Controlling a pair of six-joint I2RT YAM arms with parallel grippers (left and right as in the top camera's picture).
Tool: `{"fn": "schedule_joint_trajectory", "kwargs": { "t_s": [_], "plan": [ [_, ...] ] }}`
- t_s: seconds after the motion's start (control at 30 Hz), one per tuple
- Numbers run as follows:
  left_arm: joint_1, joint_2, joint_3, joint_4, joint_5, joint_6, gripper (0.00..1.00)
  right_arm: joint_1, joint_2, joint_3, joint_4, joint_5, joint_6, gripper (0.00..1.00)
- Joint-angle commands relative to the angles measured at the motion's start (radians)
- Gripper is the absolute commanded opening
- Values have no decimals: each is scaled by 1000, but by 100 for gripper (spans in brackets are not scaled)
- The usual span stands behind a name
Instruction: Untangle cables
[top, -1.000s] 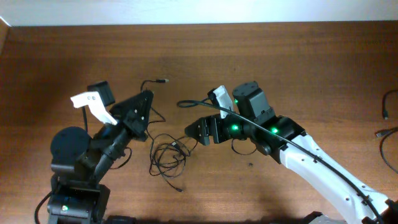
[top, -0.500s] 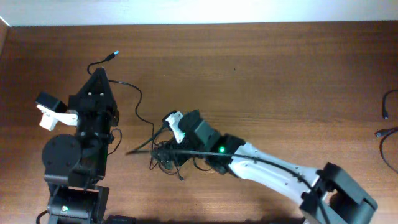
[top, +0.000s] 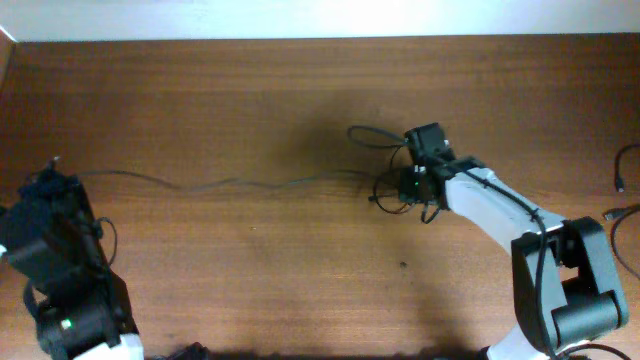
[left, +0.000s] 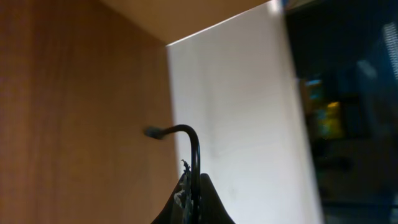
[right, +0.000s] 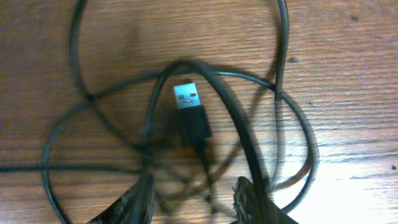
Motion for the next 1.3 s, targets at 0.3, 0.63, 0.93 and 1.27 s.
{"fn": "schedule_joint_trajectory", "kwargs": {
  "t_s": [0.3, 0.63, 0.93, 1.27],
  "plan": [
    [242, 290, 119, 38, 125, 420, 0, -221, -21, -9, -150, 164, 68, 68],
    [-363, 639, 119, 145, 922, 943, 0, -283, -21, -9, -134, -232, -71, 68],
    [-978, 837, 117, 233, 88, 1014, 0, -316, -121, 134, -381, -328, -254, 97],
    [-893, 842, 117, 140, 81, 784, 0, -217, -48, 81, -148, -566, -733, 86]
  ]
}}
